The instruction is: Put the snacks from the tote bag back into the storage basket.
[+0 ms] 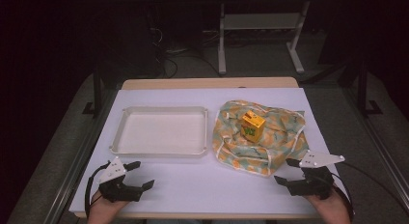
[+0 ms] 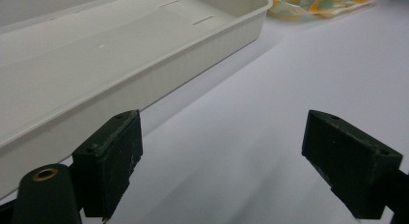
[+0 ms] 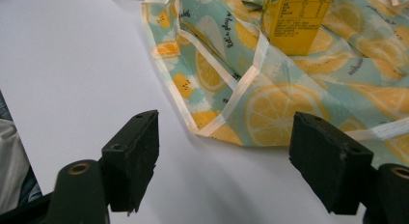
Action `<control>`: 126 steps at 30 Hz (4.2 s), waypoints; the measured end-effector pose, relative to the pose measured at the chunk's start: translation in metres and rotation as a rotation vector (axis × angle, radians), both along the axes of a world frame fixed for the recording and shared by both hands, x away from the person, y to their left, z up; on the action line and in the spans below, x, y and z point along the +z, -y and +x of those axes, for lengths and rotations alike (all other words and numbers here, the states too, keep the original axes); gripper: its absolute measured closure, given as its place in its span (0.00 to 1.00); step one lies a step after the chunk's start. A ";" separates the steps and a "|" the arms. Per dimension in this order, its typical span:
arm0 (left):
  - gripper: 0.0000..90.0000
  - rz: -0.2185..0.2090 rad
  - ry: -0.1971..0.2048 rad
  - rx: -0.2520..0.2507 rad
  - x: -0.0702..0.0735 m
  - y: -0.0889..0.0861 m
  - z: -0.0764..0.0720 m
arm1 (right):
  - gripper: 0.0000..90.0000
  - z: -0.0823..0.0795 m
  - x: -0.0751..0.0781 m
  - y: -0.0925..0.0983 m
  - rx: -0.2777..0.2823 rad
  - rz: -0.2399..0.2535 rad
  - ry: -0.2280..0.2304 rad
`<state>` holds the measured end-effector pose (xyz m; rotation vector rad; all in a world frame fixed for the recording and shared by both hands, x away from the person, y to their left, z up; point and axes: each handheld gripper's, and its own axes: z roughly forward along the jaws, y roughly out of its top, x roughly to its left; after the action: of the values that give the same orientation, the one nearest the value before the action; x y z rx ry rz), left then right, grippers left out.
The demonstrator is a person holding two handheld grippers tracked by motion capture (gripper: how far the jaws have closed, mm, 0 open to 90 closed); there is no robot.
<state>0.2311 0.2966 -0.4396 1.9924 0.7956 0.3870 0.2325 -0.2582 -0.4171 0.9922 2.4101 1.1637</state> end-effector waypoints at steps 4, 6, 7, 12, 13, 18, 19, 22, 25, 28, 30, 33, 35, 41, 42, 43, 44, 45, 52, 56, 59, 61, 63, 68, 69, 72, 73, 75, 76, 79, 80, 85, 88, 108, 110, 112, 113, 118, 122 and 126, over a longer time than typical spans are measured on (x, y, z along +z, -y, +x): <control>0.16 -0.004 -0.004 0.008 0.000 -0.001 0.000 | 0.28 0.000 0.001 0.001 -0.009 0.002 -0.003; 0.15 -0.007 -0.004 0.011 0.000 -0.002 0.000 | 0.27 0.000 0.003 0.002 -0.011 0.009 0.001; 0.15 -0.015 -0.005 0.016 0.001 -0.003 -0.001 | 0.27 0.000 0.004 0.003 -0.018 0.004 -0.006; 0.15 -0.021 -0.007 0.022 0.000 -0.005 -0.001 | 0.27 0.004 0.011 0.004 -0.030 -0.001 0.002; 0.15 -0.021 -0.010 0.022 0.000 -0.004 -0.001 | 0.27 0.006 0.013 0.004 -0.027 0.002 0.000; 0.15 -0.020 -0.009 0.026 -0.001 -0.003 0.000 | 0.25 0.018 0.021 -0.005 0.007 -0.004 -0.021; 0.15 -0.010 -0.013 0.022 -0.002 -0.003 0.001 | 0.24 0.020 0.022 -0.007 0.018 -0.002 -0.027; 0.15 -0.006 -0.012 0.024 -0.001 -0.004 0.001 | 0.23 0.024 0.024 -0.011 0.024 -0.015 -0.027; 0.15 -0.022 -0.010 0.030 -0.001 -0.006 0.001 | 0.22 0.029 0.030 -0.015 0.037 -0.020 -0.029; 0.15 -0.021 -0.012 0.032 -0.001 -0.006 0.001 | 0.21 0.032 0.033 -0.016 0.041 -0.015 -0.041; 0.15 -0.019 -0.009 0.029 -0.001 -0.007 0.001 | 0.20 0.036 0.036 -0.017 0.040 -0.020 -0.044; 0.15 -0.019 -0.010 0.032 -0.001 -0.007 0.001 | 0.20 0.043 0.042 -0.020 0.045 -0.026 -0.045; 0.15 -0.023 -0.011 0.032 -0.001 -0.007 0.001 | 0.20 0.047 0.045 -0.022 0.051 -0.036 -0.047; 0.15 -0.023 -0.005 0.030 -0.001 -0.007 0.001 | 0.19 0.056 0.057 -0.024 0.059 -0.048 -0.049; 0.15 -0.023 -0.005 0.030 -0.001 -0.007 0.001 | 0.19 0.057 0.058 -0.024 0.059 -0.049 -0.048; 0.15 -0.022 -0.007 0.032 -0.001 -0.007 0.001 | 0.19 0.059 0.059 -0.025 0.060 -0.045 -0.054; 0.15 -0.022 -0.007 0.032 -0.001 -0.007 0.001 | 0.19 0.059 0.059 -0.025 0.060 -0.045 -0.054; 0.15 -0.024 -0.007 0.033 0.000 -0.007 0.001 | 0.19 0.061 0.062 -0.026 0.058 -0.053 -0.050; 0.15 -0.025 -0.008 0.034 -0.001 -0.007 0.002 | 0.19 0.072 0.069 -0.029 0.061 -0.056 -0.059; 0.15 -0.022 -0.006 0.032 -0.001 -0.008 0.002 | 0.18 0.079 0.073 -0.033 0.068 -0.074 -0.062; 0.15 -0.027 -0.009 0.035 -0.001 -0.008 0.002 | 0.18 0.085 0.077 -0.036 0.079 -0.084 -0.065; 0.15 -0.026 -0.009 0.034 -0.001 -0.008 0.002 | 0.18 0.089 0.079 -0.037 0.080 -0.085 -0.066; 0.15 -0.027 -0.010 0.035 -0.001 -0.008 0.001 | 0.18 0.093 0.080 -0.037 0.079 -0.088 -0.074; 0.15 -0.018 -0.007 0.028 -0.001 -0.009 0.002 | 0.18 0.102 0.081 -0.040 0.076 -0.095 -0.094; 0.15 -0.019 -0.007 0.029 -0.001 -0.009 0.002 | 0.18 0.106 0.081 -0.042 0.076 -0.100 -0.095; 0.15 -0.020 -0.009 0.032 0.000 -0.009 0.002 | 0.18 0.110 0.082 -0.044 0.074 -0.107 -0.105; 0.15 -0.021 -0.008 0.032 0.000 -0.009 0.002 | 0.18 0.114 0.083 -0.046 0.071 -0.116 -0.108; 0.15 -0.019 -0.006 0.029 0.000 -0.009 0.002 | 0.18 0.118 0.084 -0.048 0.071 -0.120 -0.111; 0.15 -0.019 -0.006 0.029 0.000 -0.009 0.002 | 0.18 0.118 0.084 -0.048 0.071 -0.120 -0.111; 0.15 -0.021 -0.006 0.029 0.000 -0.008 0.002 | 0.18 0.123 0.085 -0.052 0.077 -0.133 -0.111; 0.15 -0.021 -0.006 0.028 0.000 -0.008 0.002 | 0.18 0.125 0.086 -0.054 0.078 -0.135 -0.113; 0.15 -0.019 -0.005 0.027 0.000 -0.009 0.002 | 0.18 0.136 0.091 -0.061 0.083 -0.149 -0.118; 0.15 -0.022 -0.001 0.027 -0.001 -0.009 0.002 | 0.18 0.139 0.092 -0.063 0.084 -0.148 -0.117; 0.15 -0.020 0.000 0.021 0.000 -0.008 0.001 | 0.18 0.163 0.081 -0.079 0.057 -0.192 -0.155; 0.15 -0.019 0.001 0.020 0.000 -0.008 0.001 | 0.18 0.165 0.079 -0.080 0.058 -0.200 -0.157; 0.15 -0.019 0.000 0.020 0.000 -0.008 0.001 | 0.18 0.166 0.077 -0.081 0.057 -0.203 -0.164; 0.15 -0.020 -0.001 0.021 0.000 -0.008 0.001 | 0.18 0.167 0.076 -0.081 0.054 -0.204 -0.167; 0.15 -0.017 0.000 0.019 0.000 -0.008 0.001 | 0.18 0.169 0.075 -0.082 0.053 -0.211 -0.166; 0.15 -0.017 0.001 0.018 0.000 -0.008 0.001 | 0.18 0.171 0.073 -0.084 0.052 -0.221 -0.167; 0.15 -0.015 0.001 0.018 0.000 -0.008 0.001 | 0.19 0.172 0.071 -0.084 0.047 -0.224 -0.172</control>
<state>0.2321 0.3047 -0.4394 1.9724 0.8145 0.3914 0.4049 -0.1738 -0.3461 1.0046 2.6391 0.8284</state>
